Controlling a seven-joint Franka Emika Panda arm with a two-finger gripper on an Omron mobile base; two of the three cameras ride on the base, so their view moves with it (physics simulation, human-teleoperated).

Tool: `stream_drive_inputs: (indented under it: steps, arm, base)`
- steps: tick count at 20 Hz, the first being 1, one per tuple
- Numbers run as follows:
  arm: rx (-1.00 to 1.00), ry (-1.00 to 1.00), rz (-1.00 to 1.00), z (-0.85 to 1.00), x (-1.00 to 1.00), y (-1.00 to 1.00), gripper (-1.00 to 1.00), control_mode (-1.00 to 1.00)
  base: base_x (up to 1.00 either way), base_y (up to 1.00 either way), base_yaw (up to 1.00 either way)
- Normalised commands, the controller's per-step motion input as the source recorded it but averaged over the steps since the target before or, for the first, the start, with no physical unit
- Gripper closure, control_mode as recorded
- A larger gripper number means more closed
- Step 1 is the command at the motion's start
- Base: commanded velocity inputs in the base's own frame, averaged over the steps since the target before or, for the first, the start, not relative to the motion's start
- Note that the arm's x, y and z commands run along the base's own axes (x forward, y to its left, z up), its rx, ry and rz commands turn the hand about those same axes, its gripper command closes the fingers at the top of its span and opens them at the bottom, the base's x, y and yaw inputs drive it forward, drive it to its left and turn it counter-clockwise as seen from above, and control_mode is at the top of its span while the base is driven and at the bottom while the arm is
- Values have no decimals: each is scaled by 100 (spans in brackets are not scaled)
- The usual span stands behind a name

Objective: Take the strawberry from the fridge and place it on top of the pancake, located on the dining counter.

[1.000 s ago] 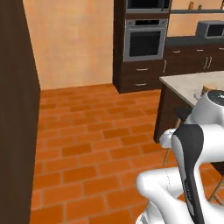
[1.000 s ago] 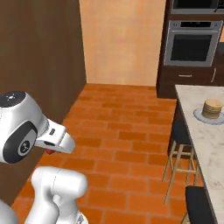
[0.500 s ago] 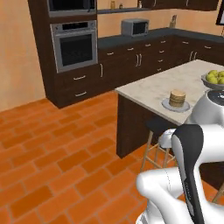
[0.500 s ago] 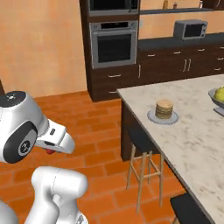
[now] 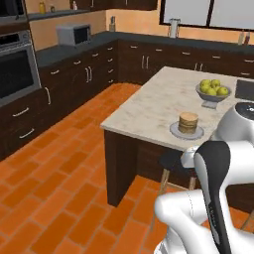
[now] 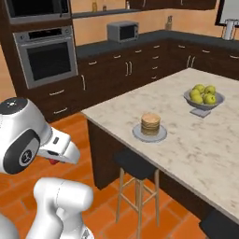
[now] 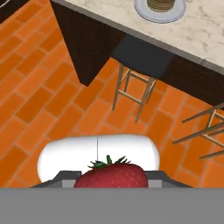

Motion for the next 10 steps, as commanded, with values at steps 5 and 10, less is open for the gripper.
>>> stream_drive_inputs:
  steps: [5,10]
  arm:
    - [0,0,0,0,0,0,100,100]
    - [0,0,0,0,0,0,100,100]
  base:
    - [37,6,-66]
    - [60,64,-68]
